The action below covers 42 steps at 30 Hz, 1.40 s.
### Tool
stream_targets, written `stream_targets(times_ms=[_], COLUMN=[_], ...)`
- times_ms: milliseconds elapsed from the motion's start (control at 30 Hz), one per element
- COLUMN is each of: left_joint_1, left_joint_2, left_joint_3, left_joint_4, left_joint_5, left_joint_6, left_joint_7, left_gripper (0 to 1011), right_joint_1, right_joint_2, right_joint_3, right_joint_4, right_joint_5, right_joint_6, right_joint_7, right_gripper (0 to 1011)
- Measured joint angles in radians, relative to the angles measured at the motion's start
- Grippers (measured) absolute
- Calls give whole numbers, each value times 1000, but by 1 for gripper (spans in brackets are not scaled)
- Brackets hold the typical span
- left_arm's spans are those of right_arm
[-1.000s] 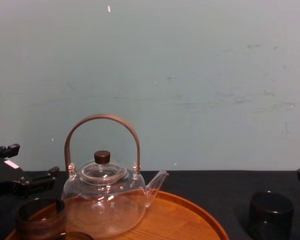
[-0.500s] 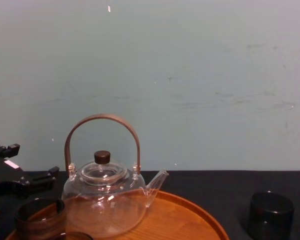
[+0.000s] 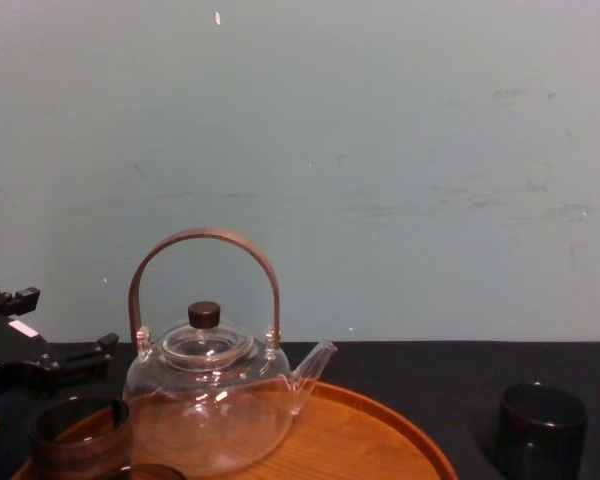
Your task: Pick up the glass from the table and place it on the tray.
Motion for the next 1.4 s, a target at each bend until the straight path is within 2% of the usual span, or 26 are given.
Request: stream_targets(times_ms=[400, 667, 1100, 1400], left_joint_1=[0, 0, 0, 0], left_joint_2=[0, 0, 0, 0], left_joint_3=[0, 0, 0, 0], left_joint_4=[0, 0, 0, 0], left_joint_5=[0, 0, 0, 0], left_joint_6=[0, 0, 0, 0], left_joint_7=[0, 0, 0, 0], left_gripper=[1001, 1002, 1001, 1002], right_joint_1=[-78, -84, -68, -48], right_joint_2=[77, 91, 72, 39], right_joint_3=[35, 33, 17, 14], right_joint_4=[-46, -40, -14, 10], right_joint_5=[73, 81, 62, 36], right_joint_6=[40, 59, 111, 134], right_joint_7=[160, 238, 295, 309], right_gripper=[1002, 1002, 1002, 1002])
